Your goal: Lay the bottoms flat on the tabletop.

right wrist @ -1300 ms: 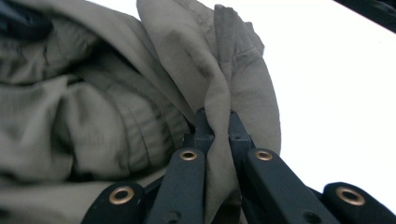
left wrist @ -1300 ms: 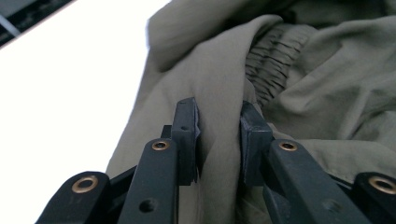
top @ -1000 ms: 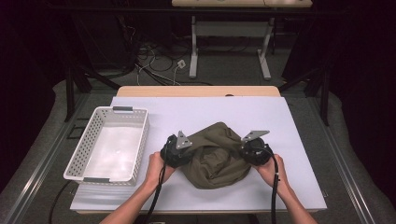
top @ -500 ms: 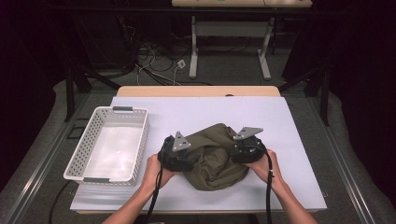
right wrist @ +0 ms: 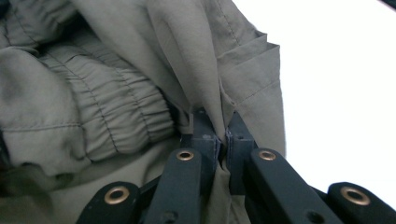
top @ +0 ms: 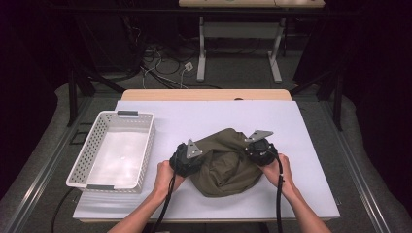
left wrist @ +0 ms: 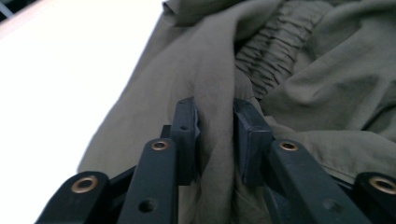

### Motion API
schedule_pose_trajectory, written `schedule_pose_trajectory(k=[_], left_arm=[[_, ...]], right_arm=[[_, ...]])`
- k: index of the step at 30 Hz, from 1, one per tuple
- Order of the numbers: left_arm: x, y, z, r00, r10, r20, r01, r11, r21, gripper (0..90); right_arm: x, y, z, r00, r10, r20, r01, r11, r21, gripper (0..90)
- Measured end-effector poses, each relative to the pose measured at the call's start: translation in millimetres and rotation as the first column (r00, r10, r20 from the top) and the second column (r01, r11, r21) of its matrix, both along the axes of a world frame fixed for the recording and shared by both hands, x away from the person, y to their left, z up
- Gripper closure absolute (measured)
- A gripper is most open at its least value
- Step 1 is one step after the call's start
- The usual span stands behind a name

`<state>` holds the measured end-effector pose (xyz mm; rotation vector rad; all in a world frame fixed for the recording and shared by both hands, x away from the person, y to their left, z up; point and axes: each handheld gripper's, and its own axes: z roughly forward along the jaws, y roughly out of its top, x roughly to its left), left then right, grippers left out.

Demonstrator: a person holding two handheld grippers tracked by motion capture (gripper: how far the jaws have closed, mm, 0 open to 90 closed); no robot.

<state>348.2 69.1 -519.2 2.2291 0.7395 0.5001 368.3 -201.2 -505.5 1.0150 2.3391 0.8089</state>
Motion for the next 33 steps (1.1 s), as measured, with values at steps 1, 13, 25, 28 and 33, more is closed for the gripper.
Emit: schedule_pose_trajectory(k=[1,13,25,28,33], left_arm=[[0.1,1.8,3.2,1.0000,0.007,0.007,-0.007,0.9999,-0.011,74.3],[0.7,17.1,9.7,0.9987,0.031,-0.042,-0.030,0.9995,0.014,73.2],[5.3,10.1,25.3,0.9998,0.017,-0.004,-0.017,0.9985,-0.053,40.3],[8.4,3.0,19.2,0.9998,-0.009,-0.019,0.008,0.9990,-0.044,40.3],[10.2,-8.3,6.7,0.9976,-0.068,-0.012,0.068,0.9977,0.002,58.1]], right_arm=[[-1.6,-2.8,3.2,0.9999,-0.012,0.007,0.012,0.9999,0.009,86.5],[0.6,-24.1,-11.7,0.9878,-0.102,-0.118,0.094,0.9928,-0.075,79.2],[-20.0,14.7,20.8,0.9928,0.099,-0.068,-0.092,0.9912,0.094,33.6],[-23.4,33.3,17.6,0.9855,0.144,-0.090,-0.133,0.9840,0.118,28.9],[-16.2,51.3,-6.1,0.9685,0.157,-0.193,-0.150,0.9874,0.050,32.7]])
